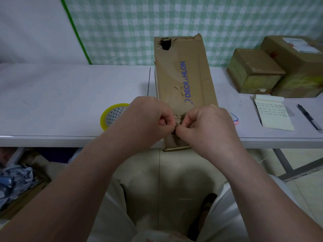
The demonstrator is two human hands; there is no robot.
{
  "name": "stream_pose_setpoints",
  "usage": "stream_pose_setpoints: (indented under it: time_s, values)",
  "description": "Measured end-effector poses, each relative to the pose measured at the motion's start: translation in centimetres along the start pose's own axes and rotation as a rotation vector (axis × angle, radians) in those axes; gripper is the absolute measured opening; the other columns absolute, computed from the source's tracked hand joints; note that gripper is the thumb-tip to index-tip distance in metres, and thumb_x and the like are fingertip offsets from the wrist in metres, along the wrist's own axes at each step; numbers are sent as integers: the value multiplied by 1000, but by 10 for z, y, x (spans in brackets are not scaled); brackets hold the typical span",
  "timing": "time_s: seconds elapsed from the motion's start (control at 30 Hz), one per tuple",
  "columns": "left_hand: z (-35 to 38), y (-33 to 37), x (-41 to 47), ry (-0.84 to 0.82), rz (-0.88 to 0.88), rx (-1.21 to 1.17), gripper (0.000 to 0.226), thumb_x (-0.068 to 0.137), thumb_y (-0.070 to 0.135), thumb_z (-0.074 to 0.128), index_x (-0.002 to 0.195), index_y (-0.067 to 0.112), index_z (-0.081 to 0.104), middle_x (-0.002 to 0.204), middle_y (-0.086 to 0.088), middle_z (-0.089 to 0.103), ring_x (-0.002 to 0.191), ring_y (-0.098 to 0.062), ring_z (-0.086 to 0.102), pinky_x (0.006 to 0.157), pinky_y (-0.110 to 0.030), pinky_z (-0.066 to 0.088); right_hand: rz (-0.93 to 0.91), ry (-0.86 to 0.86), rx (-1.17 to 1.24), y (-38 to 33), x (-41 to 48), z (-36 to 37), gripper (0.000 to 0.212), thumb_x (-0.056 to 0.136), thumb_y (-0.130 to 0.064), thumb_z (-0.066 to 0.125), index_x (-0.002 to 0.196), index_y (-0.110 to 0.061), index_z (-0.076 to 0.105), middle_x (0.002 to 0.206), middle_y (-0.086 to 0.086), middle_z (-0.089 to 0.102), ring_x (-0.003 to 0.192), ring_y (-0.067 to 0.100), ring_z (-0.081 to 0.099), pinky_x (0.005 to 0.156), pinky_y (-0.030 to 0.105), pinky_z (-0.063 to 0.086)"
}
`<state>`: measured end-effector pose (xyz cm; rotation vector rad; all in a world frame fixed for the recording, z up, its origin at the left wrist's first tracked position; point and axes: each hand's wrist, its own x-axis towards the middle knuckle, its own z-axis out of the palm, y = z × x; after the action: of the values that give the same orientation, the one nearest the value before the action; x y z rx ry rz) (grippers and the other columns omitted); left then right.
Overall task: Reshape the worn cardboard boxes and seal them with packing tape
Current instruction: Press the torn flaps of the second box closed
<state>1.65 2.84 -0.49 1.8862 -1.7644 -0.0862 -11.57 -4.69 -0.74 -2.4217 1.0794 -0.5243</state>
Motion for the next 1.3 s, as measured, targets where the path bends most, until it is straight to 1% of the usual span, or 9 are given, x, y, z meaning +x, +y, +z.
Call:
stream_pose_setpoints:
  time_s: [0.07,0.17,0.3,0.43,0.67,0.8,0.97,1.13,1.3]
  values:
    - [1,-2,-1,3,8,3,10,65,19,62,64,17,72,55,16,48,63,9,48,61,-1,34,-18,-3,11,2,1,-1,17,72,-22,67,56,-17,65,51,-4,55,66,21,58,68,35,51]
    - [1,-4,-2,21,-4,-12,6,69,15,66,68,17,72,58,15,52,65,5,50,61,-2,35,-24,-24,75,6,1,-7,15,75,-21,67,61,-19,69,50,-4,56,61,12,55,60,26,45]
    - [3,-6,-3,68,-119,-142,19,73,5,70,72,24,66,60,11,56,62,-1,51,57,-7,40,-26,-71,184,13,2,-15,15,78,-17,67,64,-20,70,50,-7,60,52,4,51,52,15,38]
    - [7,-12,-1,80,-192,-260,18,76,8,70,72,25,65,61,7,59,56,-3,50,54,-11,42,-66,-19,100,14,5,-8,13,83,-21,65,71,-20,68,54,-7,58,62,12,55,61,27,43]
    - [14,-18,8,122,-253,-314,9,79,9,68,78,18,66,63,-8,62,51,-4,46,55,-11,40,-114,97,16,12,14,5,14,89,-28,57,83,-19,65,66,-2,59,79,31,57,70,43,48]
    - [18,-19,14,152,-281,-332,18,82,9,65,75,24,61,60,-12,61,50,-8,48,53,-9,36,-136,138,-5,13,19,7,17,92,-30,54,84,-18,63,70,3,61,78,31,57,70,43,47]
    - [19,-19,19,172,-322,-287,19,87,17,61,74,30,58,50,3,56,53,-10,59,53,-13,40,-132,141,-47,12,24,7,18,93,-32,51,85,-19,61,76,3,63,81,29,57,69,41,46]
    - [18,-16,19,211,-178,-205,8,87,16,59,90,18,67,60,-6,52,58,-8,44,55,-12,33,-136,140,-53,13,26,5,17,93,-31,52,85,-18,60,71,0,57,80,29,56,67,41,46]
    - [18,-20,24,174,-129,-217,10,79,26,54,83,29,63,60,8,43,60,-3,41,58,-9,31,-158,151,-51,15,24,7,18,93,-29,52,83,-17,60,66,-2,52,77,28,55,66,41,45]
